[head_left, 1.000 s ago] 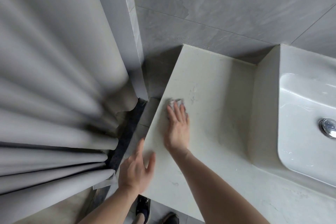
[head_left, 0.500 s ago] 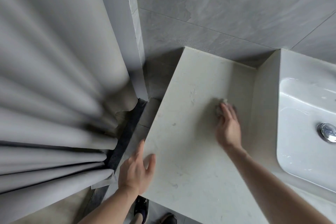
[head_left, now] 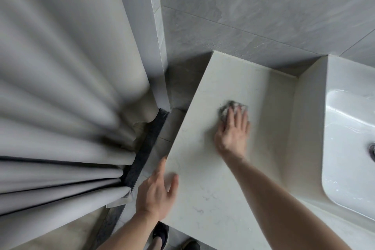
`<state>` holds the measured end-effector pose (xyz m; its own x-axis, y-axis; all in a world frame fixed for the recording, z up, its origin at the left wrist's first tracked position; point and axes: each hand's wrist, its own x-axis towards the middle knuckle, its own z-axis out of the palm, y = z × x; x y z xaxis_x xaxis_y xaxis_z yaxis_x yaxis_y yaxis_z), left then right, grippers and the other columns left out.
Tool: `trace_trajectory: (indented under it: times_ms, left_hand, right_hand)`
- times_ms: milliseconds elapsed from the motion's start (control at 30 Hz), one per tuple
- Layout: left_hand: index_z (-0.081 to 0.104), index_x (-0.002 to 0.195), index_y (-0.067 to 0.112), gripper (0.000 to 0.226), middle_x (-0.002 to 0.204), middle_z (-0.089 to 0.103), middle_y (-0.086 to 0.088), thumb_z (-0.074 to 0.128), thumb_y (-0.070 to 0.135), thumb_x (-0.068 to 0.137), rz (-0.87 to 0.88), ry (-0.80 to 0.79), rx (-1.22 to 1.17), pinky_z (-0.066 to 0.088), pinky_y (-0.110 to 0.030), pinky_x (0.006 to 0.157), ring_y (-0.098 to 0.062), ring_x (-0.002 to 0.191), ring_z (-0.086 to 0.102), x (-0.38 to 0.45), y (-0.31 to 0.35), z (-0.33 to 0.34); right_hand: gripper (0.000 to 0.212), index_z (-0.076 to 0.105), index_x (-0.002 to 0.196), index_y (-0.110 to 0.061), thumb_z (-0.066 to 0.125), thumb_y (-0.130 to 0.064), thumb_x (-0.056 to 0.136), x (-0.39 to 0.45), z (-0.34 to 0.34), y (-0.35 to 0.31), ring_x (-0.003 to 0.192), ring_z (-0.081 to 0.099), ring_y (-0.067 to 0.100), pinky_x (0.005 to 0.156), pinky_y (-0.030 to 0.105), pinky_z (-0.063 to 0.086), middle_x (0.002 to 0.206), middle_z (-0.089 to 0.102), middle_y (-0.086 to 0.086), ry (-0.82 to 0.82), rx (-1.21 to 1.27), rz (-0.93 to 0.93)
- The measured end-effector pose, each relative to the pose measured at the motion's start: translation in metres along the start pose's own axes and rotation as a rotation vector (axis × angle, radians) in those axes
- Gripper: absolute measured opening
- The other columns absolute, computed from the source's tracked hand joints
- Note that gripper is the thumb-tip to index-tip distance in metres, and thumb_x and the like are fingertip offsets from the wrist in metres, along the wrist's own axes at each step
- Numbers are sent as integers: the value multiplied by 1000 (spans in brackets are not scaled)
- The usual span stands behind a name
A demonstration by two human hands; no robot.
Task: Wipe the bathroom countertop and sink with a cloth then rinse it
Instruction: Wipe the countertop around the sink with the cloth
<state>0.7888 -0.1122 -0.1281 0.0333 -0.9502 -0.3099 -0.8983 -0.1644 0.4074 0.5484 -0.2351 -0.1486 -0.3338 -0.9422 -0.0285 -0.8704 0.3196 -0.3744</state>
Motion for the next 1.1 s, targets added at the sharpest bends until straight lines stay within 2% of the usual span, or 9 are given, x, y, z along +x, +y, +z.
trace_trajectory:
  times_ms: [133,200,300,400,500,667,900,967,1100]
  left_hand:
    - [23,155,33,70,145,57,4,36,62,92,-9,5,5,50,-35,94,-24,117,64,1,0,0]
    - [26,155,31,68,146,56,3,42,57,95,-19,3,2,49,-34,95,-24,119,63,0,1,-2]
    - [27,155,31,67,146,56,3,44,56,95,-21,0,-4,49,-33,95,-24,119,63,0,3,-3]
    - [30,154,30,66,142,59,2,45,56,95,-14,4,-18,50,-34,91,-25,116,64,0,3,-4]
    - [29,154,30,69,142,59,3,38,61,92,-2,0,-14,50,-34,91,-24,115,64,0,2,-4]
    - [23,155,34,77,144,57,8,21,69,87,-4,-3,-24,52,-35,89,-24,113,66,-3,0,-2]
    - [22,155,36,70,148,53,10,36,63,92,-19,3,-58,52,-36,90,-23,113,66,0,0,-1]
    - [23,156,35,68,147,54,10,42,59,94,-20,7,-51,52,-36,89,-24,112,66,0,0,-1]
    - [22,156,36,68,145,56,9,44,58,95,-40,-1,-38,50,-36,90,-25,113,66,0,1,-2]
  right_hand:
    - [72,21,164,-19,39,-11,94,-24,18,-67,160,-5,25,130,47,7,173,9,2,-125,98,-288]
    - [72,22,163,-21,40,-8,95,-33,25,-81,160,-3,21,130,43,6,172,12,0,-172,141,-378]
    - [67,30,161,-20,43,-6,98,-33,27,-67,160,5,17,130,39,11,171,21,-3,-204,165,-499]
    - [65,27,162,-23,46,-7,102,-26,14,-25,159,2,12,130,32,6,171,16,-4,-215,98,-599]
    - [58,29,162,-24,48,-20,106,-13,-11,31,159,9,16,129,30,7,171,18,1,-171,61,-498]
    - [60,43,155,-16,35,-33,99,20,-43,102,156,21,29,126,38,19,165,34,10,24,-30,-15]
    - [68,23,162,-26,29,-46,98,25,-27,70,158,2,30,124,61,6,171,15,4,44,-77,329]
    - [70,23,162,-28,30,-49,96,21,-16,40,158,2,32,122,64,4,172,16,2,23,-57,317]
    - [70,24,163,-28,42,-46,98,8,6,-18,159,0,33,125,59,3,173,12,2,-80,-55,40]
